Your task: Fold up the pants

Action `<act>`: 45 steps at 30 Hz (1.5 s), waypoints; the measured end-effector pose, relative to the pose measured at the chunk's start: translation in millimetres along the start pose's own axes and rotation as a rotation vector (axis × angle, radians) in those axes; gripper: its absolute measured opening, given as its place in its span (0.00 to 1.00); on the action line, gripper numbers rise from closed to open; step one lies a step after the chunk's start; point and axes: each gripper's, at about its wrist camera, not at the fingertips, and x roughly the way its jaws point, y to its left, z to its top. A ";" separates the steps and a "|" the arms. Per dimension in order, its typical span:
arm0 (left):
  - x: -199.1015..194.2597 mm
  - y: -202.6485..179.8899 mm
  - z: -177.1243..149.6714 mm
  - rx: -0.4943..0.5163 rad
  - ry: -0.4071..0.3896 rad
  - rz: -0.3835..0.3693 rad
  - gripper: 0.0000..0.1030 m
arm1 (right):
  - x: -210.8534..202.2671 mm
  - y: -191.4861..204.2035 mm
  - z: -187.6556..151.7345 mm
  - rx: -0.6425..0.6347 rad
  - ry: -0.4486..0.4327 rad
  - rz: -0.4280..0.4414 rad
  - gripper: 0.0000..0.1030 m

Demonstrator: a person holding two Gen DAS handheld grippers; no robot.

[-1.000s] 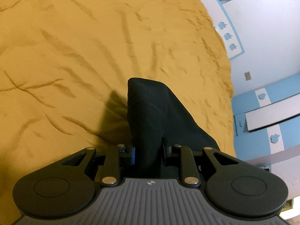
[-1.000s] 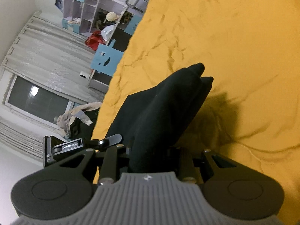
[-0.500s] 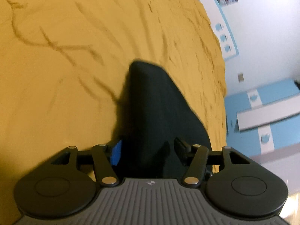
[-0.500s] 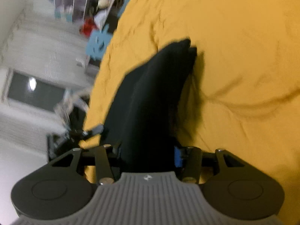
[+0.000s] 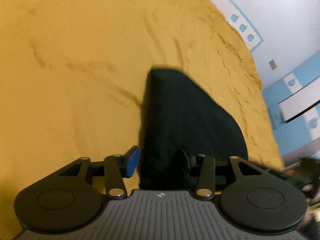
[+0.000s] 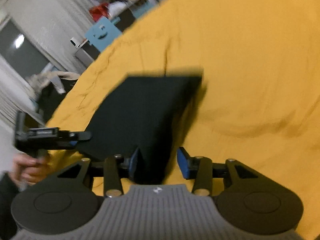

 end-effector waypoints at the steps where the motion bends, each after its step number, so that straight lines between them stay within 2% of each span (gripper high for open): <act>1: -7.2 -10.0 2.1 0.045 -0.039 0.018 0.49 | -5.5 6.9 6.7 -0.049 -0.051 -0.022 0.38; 3: -19.9 -25.4 3.1 0.104 -0.124 0.028 0.49 | -3.5 21.9 18.9 -0.142 -0.113 -0.062 0.38; 5: -22.0 -46.2 5.3 0.154 -0.178 -0.004 0.49 | 13.8 35.1 24.9 -0.219 -0.108 -0.077 0.38; 8: -4.9 -69.0 1.8 0.232 -0.156 -0.016 0.49 | 47.3 43.1 21.8 -0.282 -0.066 -0.057 0.31; 11: 25.6 -71.5 -8.2 0.263 -0.095 0.071 0.47 | 65.5 37.7 12.1 -0.299 -0.054 -0.103 0.29; 12: 32.5 -68.8 -12.9 0.282 -0.088 0.110 0.37 | 64.3 33.2 7.3 -0.288 -0.063 -0.118 0.29; 16: 33.2 -68.4 -28.4 0.324 -0.118 0.146 0.36 | 47.5 25.8 -13.5 -0.272 -0.053 -0.180 0.34; 17: 28.1 -69.5 -28.1 0.324 -0.124 0.154 0.37 | 41.6 28.5 -18.5 -0.272 -0.048 -0.190 0.34; 19: 15.8 -72.1 -32.0 0.320 -0.150 0.168 0.46 | 26.1 35.3 -25.6 -0.269 -0.099 -0.190 0.34; 21: 3.5 -77.7 -40.4 0.323 -0.185 0.174 0.65 | 11.6 41.1 -35.0 -0.272 -0.139 -0.125 0.34; 23: -0.3 -83.4 -47.9 0.338 -0.181 0.191 0.65 | 16.0 48.9 -46.2 -0.299 -0.111 -0.128 0.34; 25: 3.4 -87.1 -49.4 0.344 -0.148 0.238 0.65 | 26.2 51.6 -58.4 -0.328 -0.037 -0.182 0.35; 28: 0.0 -94.0 -58.7 0.349 -0.115 0.302 0.66 | 26.6 48.7 -71.2 -0.258 0.042 -0.198 0.35; 30: -6.3 -100.7 -64.5 0.349 -0.102 0.330 0.66 | 17.0 47.5 -78.9 -0.228 0.053 -0.222 0.35; 34: -18.2 -107.5 -72.7 0.318 -0.098 0.319 0.67 | -8.4 44.3 -90.6 -0.167 0.059 -0.229 0.36; 37: -23.2 -110.2 -78.7 0.285 -0.086 0.330 0.67 | -22.5 47.7 -96.1 -0.151 0.076 -0.255 0.52; 40: -27.3 -113.2 -86.7 0.253 -0.066 0.344 0.67 | -27.7 53.1 -97.4 -0.142 0.103 -0.287 0.60; 45: -34.7 -123.8 -101.5 0.255 -0.038 0.383 0.68 | -38.7 63.2 -103.1 -0.138 0.139 -0.311 0.78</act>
